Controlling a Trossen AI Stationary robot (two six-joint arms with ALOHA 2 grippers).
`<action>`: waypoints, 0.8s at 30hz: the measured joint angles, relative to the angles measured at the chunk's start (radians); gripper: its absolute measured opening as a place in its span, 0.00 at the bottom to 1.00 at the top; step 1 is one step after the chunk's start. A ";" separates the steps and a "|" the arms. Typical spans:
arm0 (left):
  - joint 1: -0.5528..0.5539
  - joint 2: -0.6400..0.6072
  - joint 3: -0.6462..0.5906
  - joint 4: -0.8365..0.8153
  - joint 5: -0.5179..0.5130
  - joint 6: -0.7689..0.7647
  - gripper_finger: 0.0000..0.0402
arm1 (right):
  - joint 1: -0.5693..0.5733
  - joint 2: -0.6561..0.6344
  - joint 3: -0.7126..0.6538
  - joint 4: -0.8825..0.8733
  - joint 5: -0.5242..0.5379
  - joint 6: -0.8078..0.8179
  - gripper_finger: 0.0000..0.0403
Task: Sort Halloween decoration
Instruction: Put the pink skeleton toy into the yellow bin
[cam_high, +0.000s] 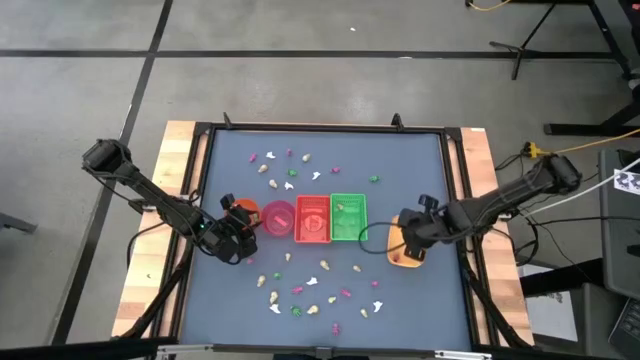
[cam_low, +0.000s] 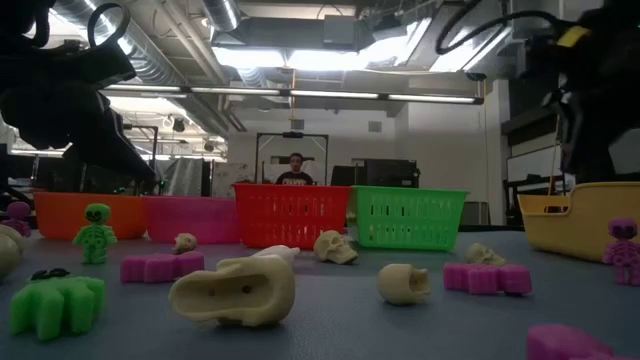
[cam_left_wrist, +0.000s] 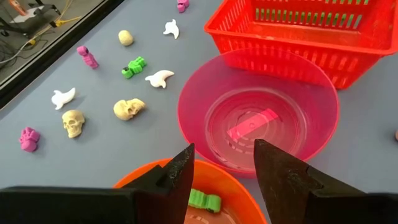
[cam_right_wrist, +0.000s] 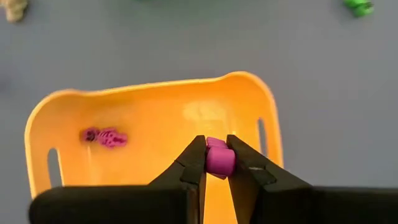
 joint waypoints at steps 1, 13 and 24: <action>0.000 0.000 0.000 0.000 0.000 0.000 0.37 | 0.013 0.000 -0.012 0.012 0.000 0.000 0.12; 0.000 0.000 0.000 0.000 0.000 -0.001 0.37 | 0.091 0.000 -0.099 0.076 0.012 -0.001 0.12; 0.000 0.000 0.000 0.000 -0.001 -0.002 0.37 | 0.091 0.000 -0.101 0.077 0.009 -0.001 0.12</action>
